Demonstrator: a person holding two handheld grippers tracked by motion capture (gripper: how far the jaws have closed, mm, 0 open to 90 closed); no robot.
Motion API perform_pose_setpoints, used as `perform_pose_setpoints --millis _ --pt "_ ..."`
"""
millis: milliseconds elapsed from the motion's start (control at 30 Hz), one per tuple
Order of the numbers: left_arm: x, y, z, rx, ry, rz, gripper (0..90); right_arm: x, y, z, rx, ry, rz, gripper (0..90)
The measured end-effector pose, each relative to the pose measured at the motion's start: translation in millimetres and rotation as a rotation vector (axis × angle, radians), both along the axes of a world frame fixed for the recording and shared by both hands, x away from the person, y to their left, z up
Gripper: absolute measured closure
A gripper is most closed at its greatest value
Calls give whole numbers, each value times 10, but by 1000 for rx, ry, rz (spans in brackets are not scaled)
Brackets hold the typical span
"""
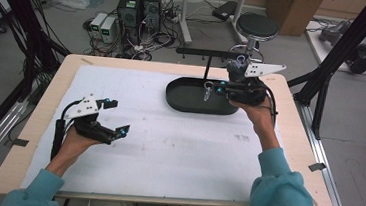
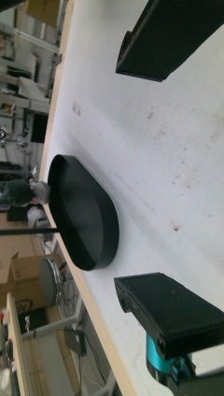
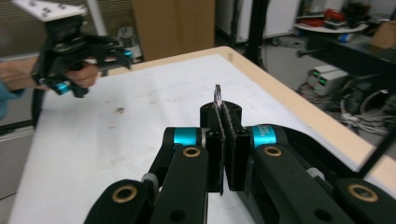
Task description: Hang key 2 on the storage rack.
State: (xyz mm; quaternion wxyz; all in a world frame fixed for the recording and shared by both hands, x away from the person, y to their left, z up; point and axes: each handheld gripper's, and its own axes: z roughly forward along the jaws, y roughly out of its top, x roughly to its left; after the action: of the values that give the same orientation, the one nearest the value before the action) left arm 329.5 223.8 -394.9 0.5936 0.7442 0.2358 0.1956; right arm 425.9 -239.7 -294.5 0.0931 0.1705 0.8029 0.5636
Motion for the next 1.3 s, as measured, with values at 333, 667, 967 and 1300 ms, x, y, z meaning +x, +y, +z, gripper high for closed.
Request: perform_pose_setpoints --millis 333,667,967,1300 --pt "-184 221 -304 -64 -19 101 17 212 -115 130 -18 -10 -75 890" --pt "-293 363 -496 -126 -34 138 17 398 -240 226 -27 14 -135 890" --pt "-311 393 -577 -129 -45 165 17 569 -231 320 -70 23 -164 890" --pt "-334 404 -590 -138 -71 166 17 721 -213 395 -122 35 -190 890"
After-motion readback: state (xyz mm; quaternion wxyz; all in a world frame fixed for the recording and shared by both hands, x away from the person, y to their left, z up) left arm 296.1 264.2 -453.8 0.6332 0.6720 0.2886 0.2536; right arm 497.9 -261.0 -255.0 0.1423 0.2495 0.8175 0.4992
